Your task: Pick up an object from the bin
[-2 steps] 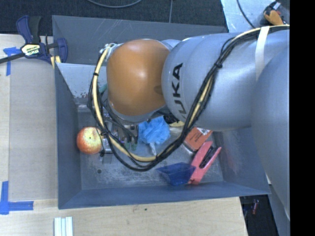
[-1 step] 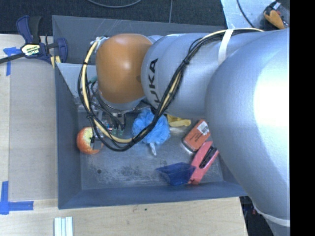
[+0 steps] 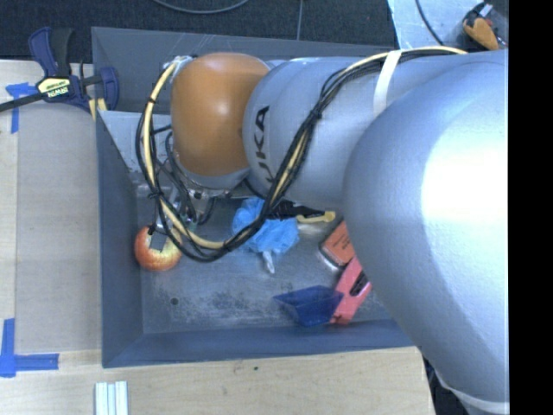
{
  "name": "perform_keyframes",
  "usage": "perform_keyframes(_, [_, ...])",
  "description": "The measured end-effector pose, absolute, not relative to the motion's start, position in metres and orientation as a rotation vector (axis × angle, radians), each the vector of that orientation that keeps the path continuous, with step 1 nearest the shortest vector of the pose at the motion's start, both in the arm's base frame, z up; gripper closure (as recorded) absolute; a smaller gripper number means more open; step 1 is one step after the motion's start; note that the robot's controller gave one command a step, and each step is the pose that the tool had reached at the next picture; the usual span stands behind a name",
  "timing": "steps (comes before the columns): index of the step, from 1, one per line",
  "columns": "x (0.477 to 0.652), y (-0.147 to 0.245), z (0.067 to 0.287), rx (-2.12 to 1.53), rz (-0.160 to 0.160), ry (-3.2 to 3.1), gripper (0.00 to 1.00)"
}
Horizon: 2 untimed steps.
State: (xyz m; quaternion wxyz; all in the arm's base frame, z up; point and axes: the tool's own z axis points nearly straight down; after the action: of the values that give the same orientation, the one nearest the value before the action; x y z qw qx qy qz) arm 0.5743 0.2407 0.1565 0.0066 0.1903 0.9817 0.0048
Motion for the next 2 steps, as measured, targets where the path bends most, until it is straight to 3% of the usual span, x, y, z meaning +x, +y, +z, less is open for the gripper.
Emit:
perform_keyframes(1, [0.571, 0.243, 0.119, -0.022, 0.007, 3.135, 0.00])
perform_keyframes(2, [0.559, 0.245, 0.071, 0.030, 0.013, 3.124, 0.00])
